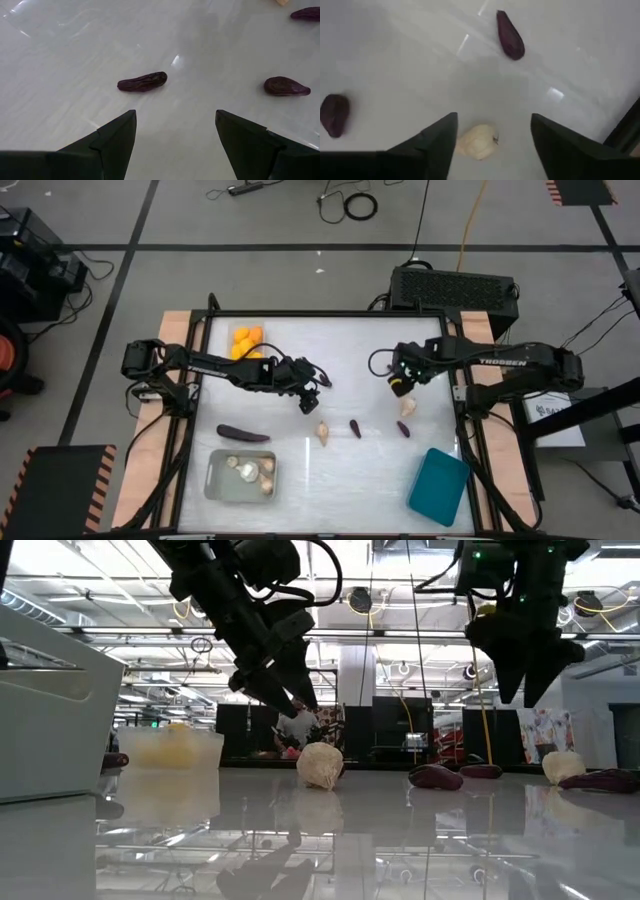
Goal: Sort produce into baskets
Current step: Put the white garlic into the gray bin
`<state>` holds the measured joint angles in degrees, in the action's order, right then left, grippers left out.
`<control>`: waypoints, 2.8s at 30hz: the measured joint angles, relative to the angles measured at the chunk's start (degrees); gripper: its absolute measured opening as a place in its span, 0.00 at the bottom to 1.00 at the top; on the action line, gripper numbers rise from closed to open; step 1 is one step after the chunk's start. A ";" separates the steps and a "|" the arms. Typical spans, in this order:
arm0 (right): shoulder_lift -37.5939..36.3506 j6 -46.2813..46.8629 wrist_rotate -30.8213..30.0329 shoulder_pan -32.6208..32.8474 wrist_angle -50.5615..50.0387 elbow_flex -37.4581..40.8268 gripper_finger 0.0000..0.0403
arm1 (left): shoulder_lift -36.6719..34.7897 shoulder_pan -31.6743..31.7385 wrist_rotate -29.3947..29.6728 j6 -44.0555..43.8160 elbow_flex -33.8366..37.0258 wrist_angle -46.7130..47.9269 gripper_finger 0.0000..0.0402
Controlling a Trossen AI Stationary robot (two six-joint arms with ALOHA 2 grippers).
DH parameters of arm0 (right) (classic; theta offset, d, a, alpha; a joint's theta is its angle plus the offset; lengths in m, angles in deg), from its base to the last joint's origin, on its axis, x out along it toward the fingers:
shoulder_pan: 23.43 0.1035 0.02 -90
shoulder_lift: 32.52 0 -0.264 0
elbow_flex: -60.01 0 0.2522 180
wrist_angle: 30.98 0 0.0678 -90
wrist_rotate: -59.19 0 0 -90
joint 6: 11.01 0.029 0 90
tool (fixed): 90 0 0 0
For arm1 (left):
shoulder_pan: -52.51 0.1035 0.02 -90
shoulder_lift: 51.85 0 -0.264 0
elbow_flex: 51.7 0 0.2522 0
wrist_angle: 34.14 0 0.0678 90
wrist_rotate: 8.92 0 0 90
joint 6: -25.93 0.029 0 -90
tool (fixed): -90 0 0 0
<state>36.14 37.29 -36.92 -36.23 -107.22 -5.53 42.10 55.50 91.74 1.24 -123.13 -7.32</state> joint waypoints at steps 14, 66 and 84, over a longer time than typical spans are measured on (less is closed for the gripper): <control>0.04 13.56 4.96 1.44 12.16 14.08 0.85 | 0.00 0.00 0.04 0.00 0.00 0.02 0.69; 0.94 7.30 1.51 19.96 70.63 15.87 0.36 | -18.17 -13.94 4.98 -27.29 -0.09 33.75 0.69; 44.19 2.99 -15.69 34.14 70.33 -33.04 0.36 | -21.29 -36.46 16.61 -30.47 -0.02 43.24 0.69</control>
<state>80.33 40.28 -52.61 -2.09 -36.89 -38.57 20.81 19.03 108.35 -29.23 -123.16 35.92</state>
